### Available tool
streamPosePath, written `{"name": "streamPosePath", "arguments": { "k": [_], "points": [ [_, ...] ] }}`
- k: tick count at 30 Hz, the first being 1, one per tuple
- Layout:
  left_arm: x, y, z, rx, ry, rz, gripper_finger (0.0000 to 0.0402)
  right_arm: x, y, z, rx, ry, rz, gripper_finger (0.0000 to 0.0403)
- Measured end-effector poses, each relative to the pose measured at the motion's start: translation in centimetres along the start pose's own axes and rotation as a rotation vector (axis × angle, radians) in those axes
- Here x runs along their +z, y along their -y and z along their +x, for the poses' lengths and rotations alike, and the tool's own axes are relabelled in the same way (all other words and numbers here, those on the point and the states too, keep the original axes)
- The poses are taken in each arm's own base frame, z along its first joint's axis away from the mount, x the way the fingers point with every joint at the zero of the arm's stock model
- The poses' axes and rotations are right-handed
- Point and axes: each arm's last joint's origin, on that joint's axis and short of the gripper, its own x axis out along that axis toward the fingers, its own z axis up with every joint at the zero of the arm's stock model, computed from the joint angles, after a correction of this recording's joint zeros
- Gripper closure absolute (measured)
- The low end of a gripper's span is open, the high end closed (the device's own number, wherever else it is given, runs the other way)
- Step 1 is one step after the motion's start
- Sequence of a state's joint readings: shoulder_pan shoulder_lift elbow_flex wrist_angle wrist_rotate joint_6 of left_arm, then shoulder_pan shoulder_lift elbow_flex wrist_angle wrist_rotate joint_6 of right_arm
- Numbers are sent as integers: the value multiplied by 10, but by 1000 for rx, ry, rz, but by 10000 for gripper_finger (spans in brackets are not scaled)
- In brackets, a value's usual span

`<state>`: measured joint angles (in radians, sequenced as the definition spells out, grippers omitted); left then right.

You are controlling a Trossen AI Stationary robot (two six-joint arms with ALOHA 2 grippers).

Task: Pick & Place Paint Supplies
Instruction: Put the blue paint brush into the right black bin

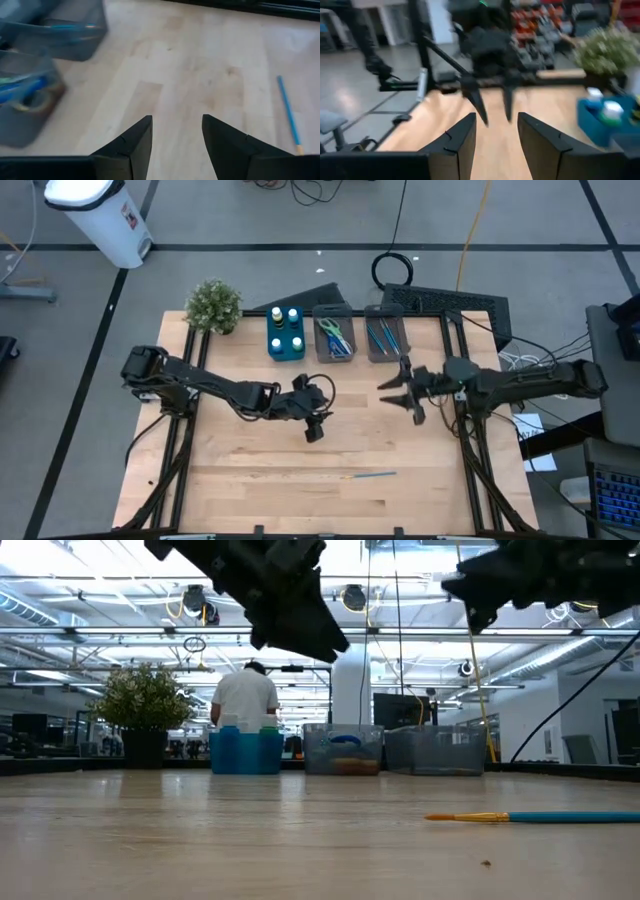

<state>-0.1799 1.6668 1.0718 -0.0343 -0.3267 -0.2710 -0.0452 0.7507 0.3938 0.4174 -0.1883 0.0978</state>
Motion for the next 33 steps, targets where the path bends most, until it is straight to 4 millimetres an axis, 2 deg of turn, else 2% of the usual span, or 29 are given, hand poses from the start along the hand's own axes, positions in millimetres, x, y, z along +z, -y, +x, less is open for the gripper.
{"name": "streamPosePath", "arguments": {
  "k": [9,13,17,21,27,31,33],
  "points": [
    [-3,11,22,-144,57,-50,220,-9,-24,-3,146,100,-80,248],
    [-7,22,25,-250,71,55,220,-11,-36,-3,218,97,-78,229],
    [-12,47,21,-313,134,191,220,-11,-47,-4,233,99,-67,214],
    [-23,73,26,-319,133,220,220,-12,-56,-4,196,111,-80,209],
    [-33,121,45,-369,118,258,220,-10,-64,-5,167,152,-99,215],
    [-41,150,58,-386,54,283,220,-9,-68,-4,190,170,-85,219],
    [-48,160,63,-341,-6,316,220,-9,-70,-3,193,179,-84,221]
  ]
}}
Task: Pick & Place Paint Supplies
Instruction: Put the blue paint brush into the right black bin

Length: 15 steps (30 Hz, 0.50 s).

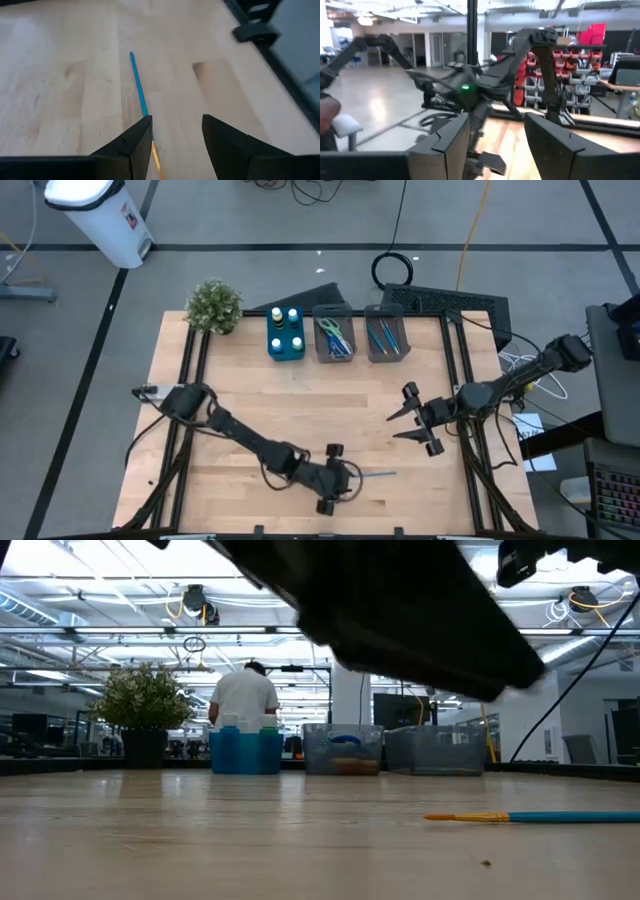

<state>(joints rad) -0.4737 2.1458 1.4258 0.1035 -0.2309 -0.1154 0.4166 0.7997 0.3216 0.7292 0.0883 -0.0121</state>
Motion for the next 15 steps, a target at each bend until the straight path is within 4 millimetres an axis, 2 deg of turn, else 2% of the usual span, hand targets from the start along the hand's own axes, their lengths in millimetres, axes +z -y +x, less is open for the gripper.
{"name": "streamPosePath", "arguments": {
  "k": [6,15],
  "points": [
    [-12,10,15,140,-111,-40,220,-4,-2,2,-5,-23,1,223],
    [-27,4,12,174,-254,-143,220,-11,-3,6,2,-58,47,224]
  ]
}}
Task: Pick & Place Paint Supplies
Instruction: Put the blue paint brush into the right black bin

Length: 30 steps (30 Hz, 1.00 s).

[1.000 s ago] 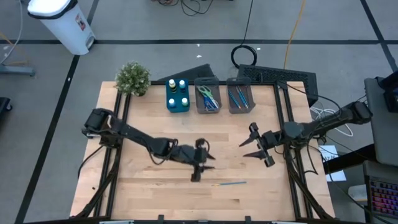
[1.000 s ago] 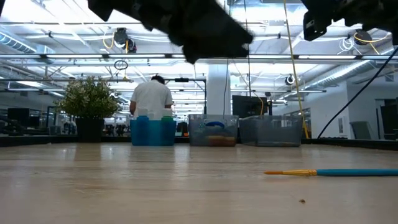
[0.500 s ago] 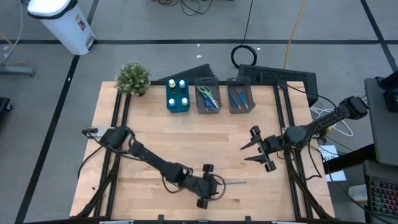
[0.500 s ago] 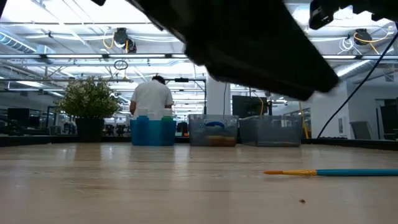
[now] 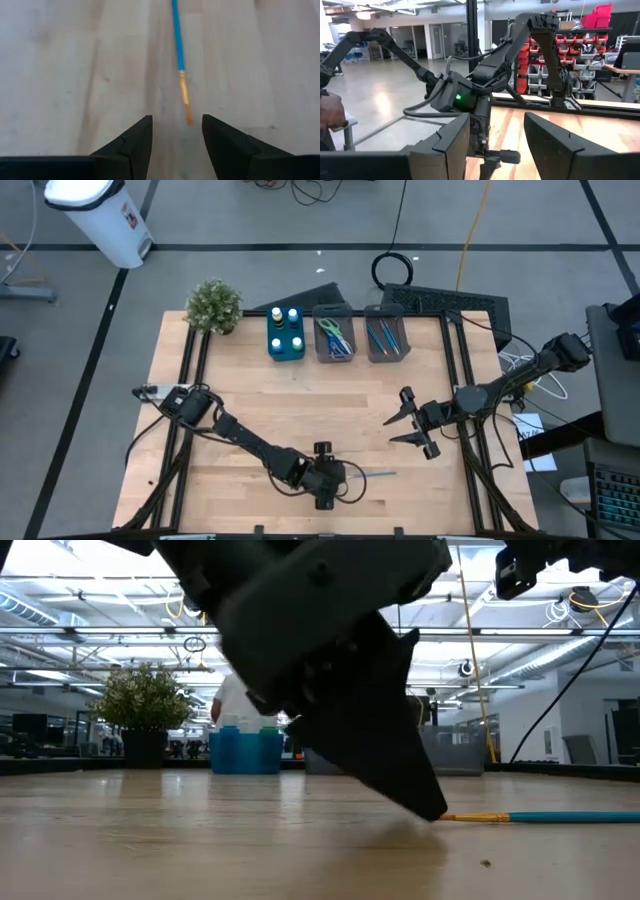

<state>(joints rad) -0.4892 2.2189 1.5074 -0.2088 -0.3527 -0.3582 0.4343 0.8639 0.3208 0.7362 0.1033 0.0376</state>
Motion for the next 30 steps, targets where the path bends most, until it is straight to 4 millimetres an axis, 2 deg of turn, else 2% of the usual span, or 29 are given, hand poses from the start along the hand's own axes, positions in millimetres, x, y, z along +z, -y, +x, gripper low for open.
{"name": "streamPosePath", "arguments": {
  "k": [15,19,26,30],
  "points": [
    [-4,-1,7,-28,-25,-31,224,-1,0,0,-1,-6,-1,231],
    [-4,-1,7,-33,-31,-41,265,-1,0,0,-1,-6,-1,231],
    [-2,-7,10,-45,-34,-85,385,-1,0,0,-1,-6,-1,232],
    [-3,-10,11,-45,-56,-116,393,-1,0,0,-1,-7,-1,232]
  ]
}}
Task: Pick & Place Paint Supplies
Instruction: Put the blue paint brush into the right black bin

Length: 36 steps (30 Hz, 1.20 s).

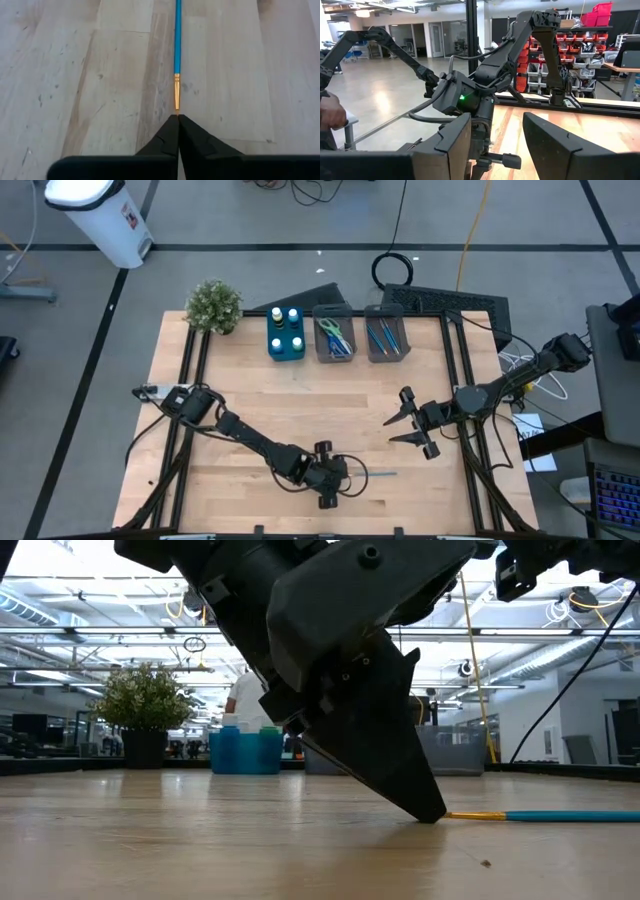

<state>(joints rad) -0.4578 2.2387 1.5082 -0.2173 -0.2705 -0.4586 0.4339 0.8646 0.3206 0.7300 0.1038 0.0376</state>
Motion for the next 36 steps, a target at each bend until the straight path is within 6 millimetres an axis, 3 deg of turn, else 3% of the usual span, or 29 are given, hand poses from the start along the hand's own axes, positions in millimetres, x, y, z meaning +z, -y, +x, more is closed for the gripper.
{"name": "streamPosePath", "arguments": {
  "k": [6,14,20,25,30,36],
  "points": [
    [-3,-2,0,26,-27,-15,398,0,0,0,0,0,0,232],
    [14,-3,-13,74,-26,-39,399,-7,0,4,-2,-41,75,232],
    [40,-5,-38,159,-57,-23,400,-32,-7,15,14,-178,47,228],
    [56,-7,-49,188,-62,-16,401,-55,-8,23,-96,-290,20,195],
    [64,-8,-55,193,-62,-2,401,-84,-8,29,-146,-432,56,164],
    [65,-11,-54,196,-67,-3,401,-111,-13,44,-152,-544,65,163]
  ]
}}
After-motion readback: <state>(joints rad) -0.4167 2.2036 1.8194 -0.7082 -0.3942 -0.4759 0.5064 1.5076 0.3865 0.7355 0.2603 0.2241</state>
